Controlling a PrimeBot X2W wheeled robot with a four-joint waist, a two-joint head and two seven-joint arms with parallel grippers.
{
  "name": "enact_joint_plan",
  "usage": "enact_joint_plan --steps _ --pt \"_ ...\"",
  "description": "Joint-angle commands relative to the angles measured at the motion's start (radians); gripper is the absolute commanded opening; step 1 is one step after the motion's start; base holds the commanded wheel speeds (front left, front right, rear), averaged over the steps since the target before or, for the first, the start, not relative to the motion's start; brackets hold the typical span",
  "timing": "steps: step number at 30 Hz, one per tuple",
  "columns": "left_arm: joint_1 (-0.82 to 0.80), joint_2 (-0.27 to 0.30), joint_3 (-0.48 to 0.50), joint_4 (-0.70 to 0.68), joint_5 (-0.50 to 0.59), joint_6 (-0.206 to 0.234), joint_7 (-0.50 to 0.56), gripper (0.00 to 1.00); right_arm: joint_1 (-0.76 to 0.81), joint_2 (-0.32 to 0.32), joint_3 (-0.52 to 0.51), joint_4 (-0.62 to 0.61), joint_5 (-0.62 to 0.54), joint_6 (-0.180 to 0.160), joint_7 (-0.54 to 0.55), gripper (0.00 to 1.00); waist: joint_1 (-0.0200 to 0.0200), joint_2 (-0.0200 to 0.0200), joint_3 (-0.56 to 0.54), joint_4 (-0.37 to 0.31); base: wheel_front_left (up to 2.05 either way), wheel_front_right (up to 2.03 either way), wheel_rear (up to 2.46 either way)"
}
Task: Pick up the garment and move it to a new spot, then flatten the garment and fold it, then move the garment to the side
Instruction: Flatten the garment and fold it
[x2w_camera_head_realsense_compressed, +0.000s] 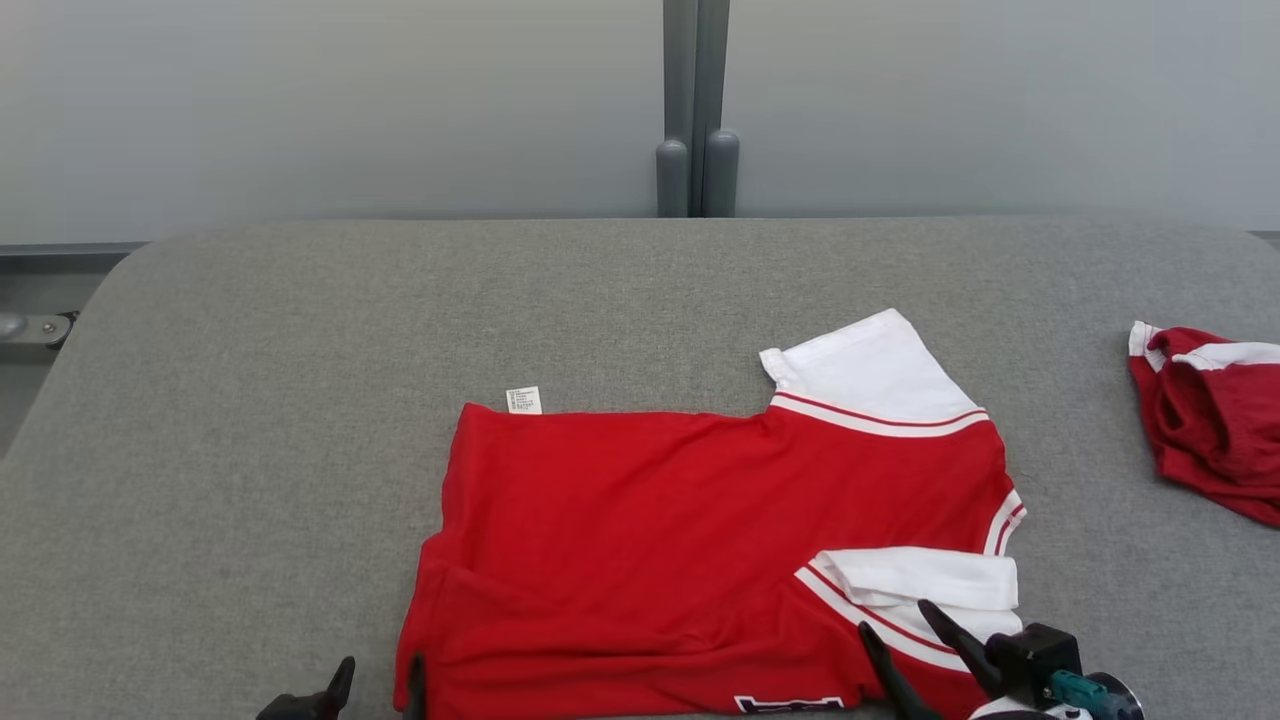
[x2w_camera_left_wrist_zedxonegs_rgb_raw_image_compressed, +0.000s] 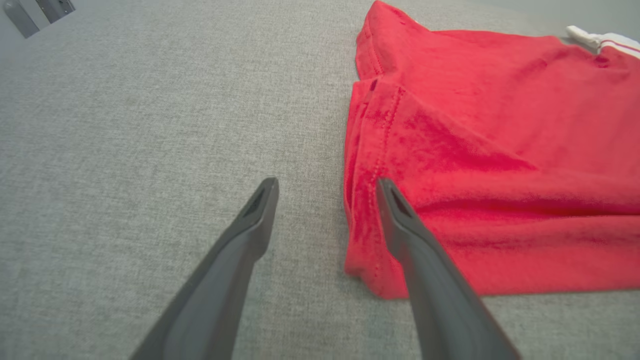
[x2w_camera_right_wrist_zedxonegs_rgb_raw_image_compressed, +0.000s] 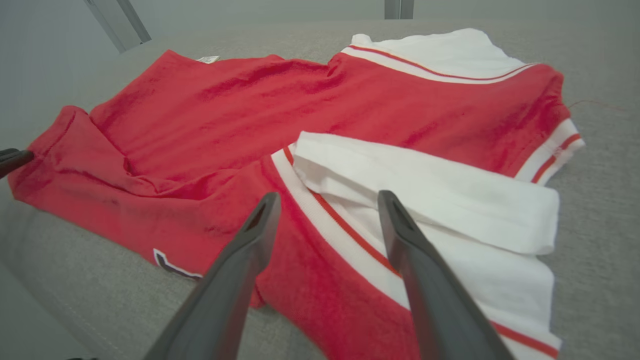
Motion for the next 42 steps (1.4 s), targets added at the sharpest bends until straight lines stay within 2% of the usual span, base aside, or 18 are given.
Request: enact_joint_plan --steps 1,14,17,18,19,20,21,22,23,32,33,34,35,42 --pt "0.011 0.000 -0.002 -0.001 -0.001 -0.001 0.001 1.00 -0.011 -0.001 0.000 0.005 -0.001 -0.002 -0.003 1.00 0.0000 0.0000 0.004 0.005 0.00 0.00 0.00" --pt "0.000 0.000 -0.043 0.000 -0.039 -0.006 0.001 1.00 -0.075 0.028 -0.045 0.074 -0.096 -0.002 -0.003 1.00 0.0000 0.0000 0.029 0.046 0.00 0.00 0.00" --pt "-0.006 0.000 -0.046 0.003 -0.046 -0.004 0.001 1.00 -0.085 0.032 -0.050 0.083 -0.119 -0.002 -0.003 0.94 0.0000 0.0000 0.035 0.049 0.00 0.00 0.00" --pt "-0.008 0.000 -0.047 0.004 -0.047 -0.003 0.001 1.00 -0.088 0.032 -0.050 0.087 -0.129 -0.002 -0.003 0.87 0.0000 0.0000 0.037 0.050 0.00 0.00 0.00" --pt "-0.009 0.000 -0.049 0.004 -0.048 -0.003 0.001 1.00 -0.091 0.034 -0.049 0.091 -0.135 -0.002 -0.003 0.72 0.0000 0.0000 0.039 0.051 0.00 0.00 0.00" --pt "-0.011 0.000 -0.050 0.004 -0.050 -0.002 0.001 1.00 -0.093 0.037 -0.053 0.094 -0.140 -0.002 -0.003 0.65 0.0000 0.0000 0.041 0.051 0.00 0.00 0.00" --pt "-0.012 0.000 -0.051 0.004 -0.050 -0.002 0.001 1.00 -0.095 0.038 -0.056 0.099 -0.146 -0.002 -0.003 0.35 0.0000 0.0000 0.043 0.051 0.00 0.00 0.00" --pt "-0.014 0.000 -0.053 0.004 -0.052 -0.002 0.001 1.00 -0.098 0.039 -0.058 0.102 -0.151 -0.002 -0.003 0.09 0.0000 0.0000 0.045 0.052 0.00 0.00 0.00" --pt "-0.016 0.000 -0.054 0.002 -0.053 -0.001 0.001 1.00 -0.103 0.040 -0.061 0.103 -0.153 -0.002 -0.003 0.00 0.0000 0.0000 0.048 0.052 0.00 0.00 0.00" --pt "-0.032 0.000 -0.065 -0.018 -0.055 -0.003 0.001 1.00 -0.177 0.021 -0.071 0.099 -0.186 -0.002 -0.003 0.00 0.0000 0.0000 0.070 0.049 0.00 0.00 0.00" --pt "-0.035 0.000 -0.068 -0.017 -0.055 -0.004 0.001 1.00 -0.194 0.017 -0.067 0.107 -0.192 -0.002 -0.003 0.02 0.0000 0.0000 0.073 0.049 0.00 0.00 0.00" --pt "-0.039 0.000 -0.073 -0.017 -0.055 -0.004 0.001 1.00 -0.210 0.012 -0.066 0.121 -0.200 -0.002 -0.003 0.74 0.0000 0.0000 0.077 0.050 0.00 0.00 0.00" --pt "-0.043 0.000 -0.077 -0.016 -0.055 -0.005 0.001 1.00 -0.231 0.008 -0.069 0.140 -0.209 -0.002 -0.003 1.00 0.0000 0.0000 0.082 0.051 0.00 0.00 0.00" --pt "-0.084 0.000 -0.095 -0.021 -0.056 -0.007 0.001 1.00 -0.340 0.022 -0.155 0.156 -0.293 -0.002 -0.003 1.00 0.0000 0.0000 0.112 0.063 0.00 0.00 0.00"
